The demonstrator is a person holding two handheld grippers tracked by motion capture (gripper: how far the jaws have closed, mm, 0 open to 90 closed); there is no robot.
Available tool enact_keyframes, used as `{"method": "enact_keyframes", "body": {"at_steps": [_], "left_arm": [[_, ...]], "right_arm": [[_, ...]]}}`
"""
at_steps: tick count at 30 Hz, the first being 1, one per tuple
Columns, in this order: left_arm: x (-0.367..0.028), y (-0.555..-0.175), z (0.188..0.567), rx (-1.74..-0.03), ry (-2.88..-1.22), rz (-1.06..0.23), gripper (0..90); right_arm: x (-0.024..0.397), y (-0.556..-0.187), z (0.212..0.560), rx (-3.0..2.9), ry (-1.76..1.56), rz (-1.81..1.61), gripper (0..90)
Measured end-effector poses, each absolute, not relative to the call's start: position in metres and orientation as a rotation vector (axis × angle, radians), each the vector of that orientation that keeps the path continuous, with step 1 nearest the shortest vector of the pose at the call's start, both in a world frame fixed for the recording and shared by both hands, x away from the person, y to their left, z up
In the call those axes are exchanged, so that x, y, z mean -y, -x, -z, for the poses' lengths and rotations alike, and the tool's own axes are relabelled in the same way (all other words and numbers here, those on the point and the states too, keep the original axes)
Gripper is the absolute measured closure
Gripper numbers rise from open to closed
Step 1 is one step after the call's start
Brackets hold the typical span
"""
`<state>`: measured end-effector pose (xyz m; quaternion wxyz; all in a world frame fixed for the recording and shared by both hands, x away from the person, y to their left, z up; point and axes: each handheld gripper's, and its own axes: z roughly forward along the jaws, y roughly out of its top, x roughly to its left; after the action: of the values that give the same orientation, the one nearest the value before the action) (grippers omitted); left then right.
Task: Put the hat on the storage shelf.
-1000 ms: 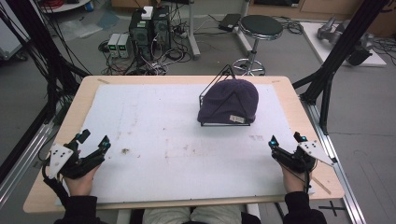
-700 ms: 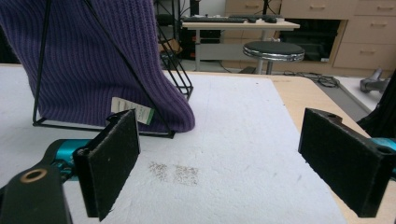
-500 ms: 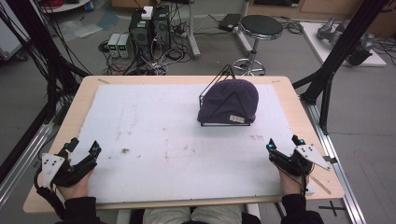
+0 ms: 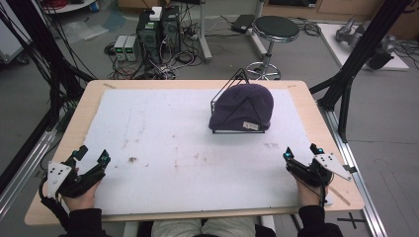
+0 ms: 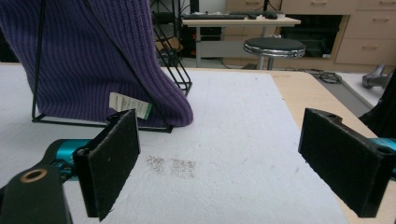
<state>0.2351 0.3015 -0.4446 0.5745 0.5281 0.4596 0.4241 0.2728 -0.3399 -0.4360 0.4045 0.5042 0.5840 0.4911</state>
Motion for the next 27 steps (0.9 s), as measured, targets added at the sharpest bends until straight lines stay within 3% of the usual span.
{"method": "enact_keyframes", "body": {"at_steps": [27], "left_arm": [[-0.3000,-0.2376,0.4458,-1.073,-1.257,-0.972,27.3]], "right_arm": [[0.3411,-0.2744,0.4376,-1.498,-1.295,-1.240,11.9]]}}
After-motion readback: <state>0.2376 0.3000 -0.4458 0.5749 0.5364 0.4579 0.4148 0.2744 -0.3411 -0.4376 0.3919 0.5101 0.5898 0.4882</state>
